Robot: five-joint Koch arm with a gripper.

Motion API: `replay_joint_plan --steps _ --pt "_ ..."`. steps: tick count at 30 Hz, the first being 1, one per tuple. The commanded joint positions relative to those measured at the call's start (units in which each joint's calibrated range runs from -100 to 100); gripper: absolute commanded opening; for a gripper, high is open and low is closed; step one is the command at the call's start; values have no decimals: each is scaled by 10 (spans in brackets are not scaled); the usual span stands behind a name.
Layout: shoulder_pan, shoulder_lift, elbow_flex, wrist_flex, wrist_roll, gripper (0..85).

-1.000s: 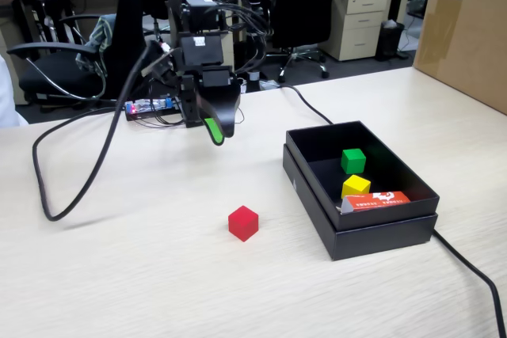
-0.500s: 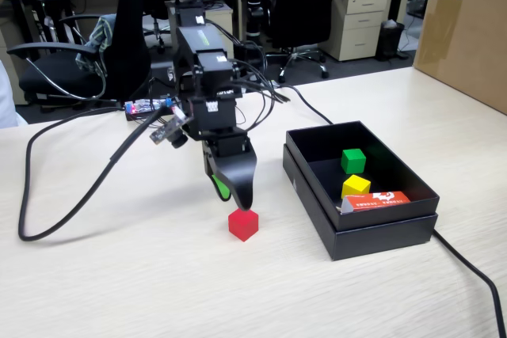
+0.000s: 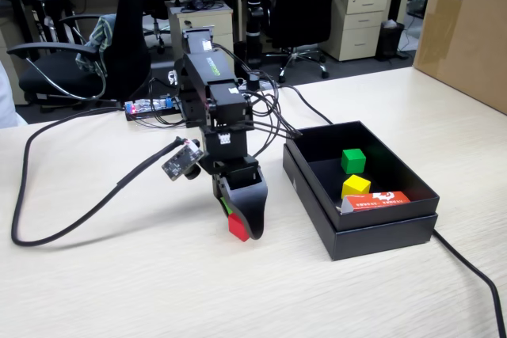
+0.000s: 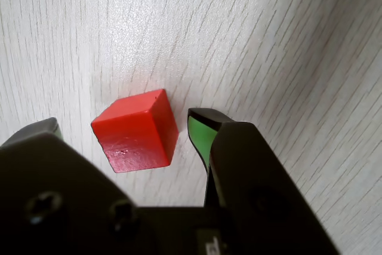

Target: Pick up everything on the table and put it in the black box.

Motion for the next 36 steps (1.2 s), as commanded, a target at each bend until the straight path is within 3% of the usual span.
replay_joint_plan --steps 1,7,15,19,22,28,36 --pt "5 -5 41 -18 -4 380" --pt "0 8 43 -23 0 283" --pt "-8 12 41 -47 2 278" --pt "-9 -1 35 -49 11 65" --pt "-9 -21 24 -51 14 19" --pt "6 -155 -19 -60 22 9" --pt "90 -424 -27 -61 44 9"
